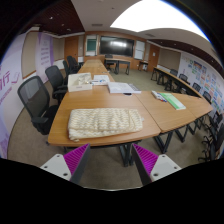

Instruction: Fold towel

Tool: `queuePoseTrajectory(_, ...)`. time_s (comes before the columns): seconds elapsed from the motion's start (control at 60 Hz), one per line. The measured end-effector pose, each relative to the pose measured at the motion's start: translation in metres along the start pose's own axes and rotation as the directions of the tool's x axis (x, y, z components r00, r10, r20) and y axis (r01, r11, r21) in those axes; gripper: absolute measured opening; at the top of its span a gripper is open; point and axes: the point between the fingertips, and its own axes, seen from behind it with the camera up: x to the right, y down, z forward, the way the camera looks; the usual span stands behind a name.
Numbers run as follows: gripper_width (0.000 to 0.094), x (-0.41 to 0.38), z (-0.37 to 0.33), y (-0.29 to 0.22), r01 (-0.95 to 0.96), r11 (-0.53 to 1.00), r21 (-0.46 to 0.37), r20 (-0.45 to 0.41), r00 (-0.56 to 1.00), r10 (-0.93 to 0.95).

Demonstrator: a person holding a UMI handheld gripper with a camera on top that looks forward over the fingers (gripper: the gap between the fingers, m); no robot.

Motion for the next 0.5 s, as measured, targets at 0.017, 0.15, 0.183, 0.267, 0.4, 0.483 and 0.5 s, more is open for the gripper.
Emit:
queuePoseTrajectory(0.017, 0.0849, -0.013, 0.005, 0.000, 0.004, 1.000, -0.005, 0.010, 1.000, -0.004)
queuePoseTrajectory(0.15, 0.0849, -0.105, 0.058, -0.018, 0.009, 1.000, 0.003, 0.098, 0.995, -0.009)
queuePoseTrajectory(0.183, 0.0850, -0.122, 0.071, -0.023, 0.006, 1.000, 0.000, 0.112, 0.994, -0.006)
queuePoseTrajectory(0.267, 0.0853, -0.157, 0.101, -0.041, 0.007, 1.000, 0.018, 0.139, 0.990, -0.009)
queuePoseTrajectory(0.4, 0.0851, -0.187, 0.162, -0.045, 0.063, 0.998, -0.008, 0.132, 0.989, -0.061)
queuePoseTrajectory(0.483, 0.0828, -0.199, 0.193, -0.041, 0.088, 0.996, -0.032, 0.127, 0.988, -0.084)
queuePoseTrajectory(0.5, 0.0813, -0.200, 0.198, -0.039, 0.094, 0.995, -0.037, 0.124, 0.988, -0.088)
